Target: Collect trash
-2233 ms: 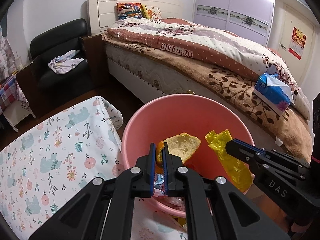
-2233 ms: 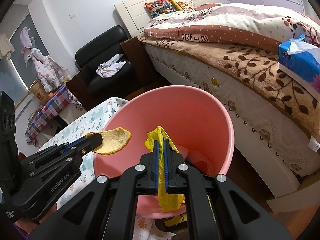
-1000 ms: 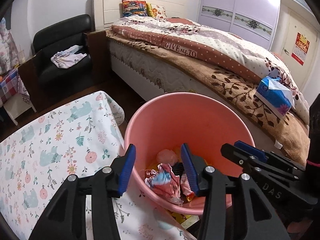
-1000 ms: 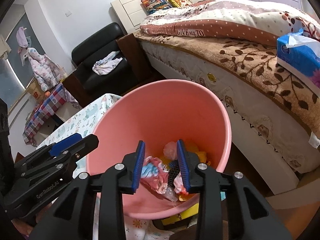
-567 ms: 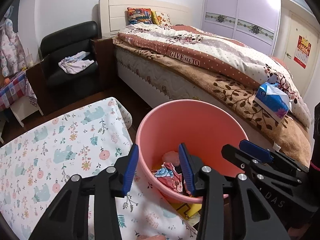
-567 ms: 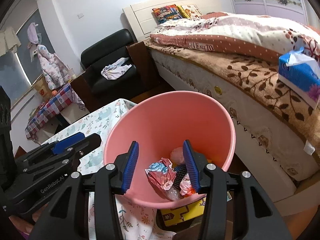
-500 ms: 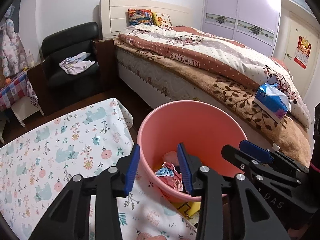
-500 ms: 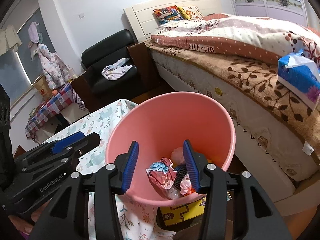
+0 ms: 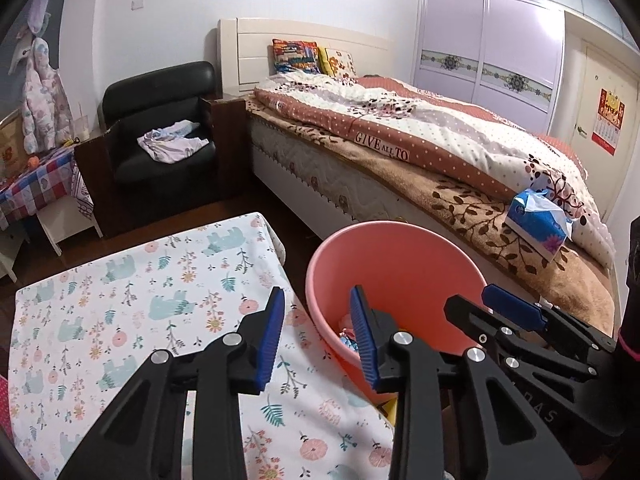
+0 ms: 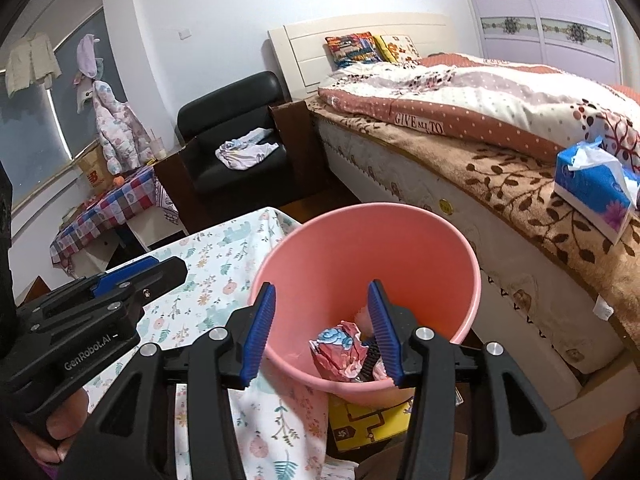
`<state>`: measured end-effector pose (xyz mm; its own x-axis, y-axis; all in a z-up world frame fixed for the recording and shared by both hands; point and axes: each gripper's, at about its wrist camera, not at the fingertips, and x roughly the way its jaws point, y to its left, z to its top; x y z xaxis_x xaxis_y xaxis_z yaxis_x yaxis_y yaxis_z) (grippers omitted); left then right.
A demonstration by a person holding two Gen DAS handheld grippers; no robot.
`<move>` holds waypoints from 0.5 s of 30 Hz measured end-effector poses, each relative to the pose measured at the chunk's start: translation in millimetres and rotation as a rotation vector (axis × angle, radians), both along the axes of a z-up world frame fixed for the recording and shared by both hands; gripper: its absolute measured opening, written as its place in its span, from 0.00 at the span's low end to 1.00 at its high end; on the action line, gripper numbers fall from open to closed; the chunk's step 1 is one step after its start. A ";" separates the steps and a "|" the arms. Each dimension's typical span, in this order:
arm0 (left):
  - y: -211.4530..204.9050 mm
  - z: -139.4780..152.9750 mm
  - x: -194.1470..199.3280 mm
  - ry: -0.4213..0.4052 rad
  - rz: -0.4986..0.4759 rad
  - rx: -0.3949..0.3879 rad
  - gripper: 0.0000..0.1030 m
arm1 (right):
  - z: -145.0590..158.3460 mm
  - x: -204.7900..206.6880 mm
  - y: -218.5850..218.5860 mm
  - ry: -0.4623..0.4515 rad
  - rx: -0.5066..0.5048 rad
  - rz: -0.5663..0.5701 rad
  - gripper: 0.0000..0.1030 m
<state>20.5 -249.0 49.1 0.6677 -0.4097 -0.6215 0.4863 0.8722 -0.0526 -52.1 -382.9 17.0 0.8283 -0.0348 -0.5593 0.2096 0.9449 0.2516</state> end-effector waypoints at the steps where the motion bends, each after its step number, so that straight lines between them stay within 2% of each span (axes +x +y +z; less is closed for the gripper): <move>1: 3.2 1.3 -1.5 -0.002 0.003 -0.004 0.32 | 1.3 -0.5 2.7 -0.003 -0.004 0.002 0.47; 15: 43.0 9.1 -14.2 -0.006 0.050 -0.037 0.32 | 13.0 -7.6 40.3 -0.029 -0.049 0.031 0.47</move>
<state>6.3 -206.0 58.2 0.6921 -0.3983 -0.6020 0.4422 0.8931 -0.0826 -59.7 -342.6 29.9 0.8450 -0.0360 -0.5336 0.1736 0.9622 0.2100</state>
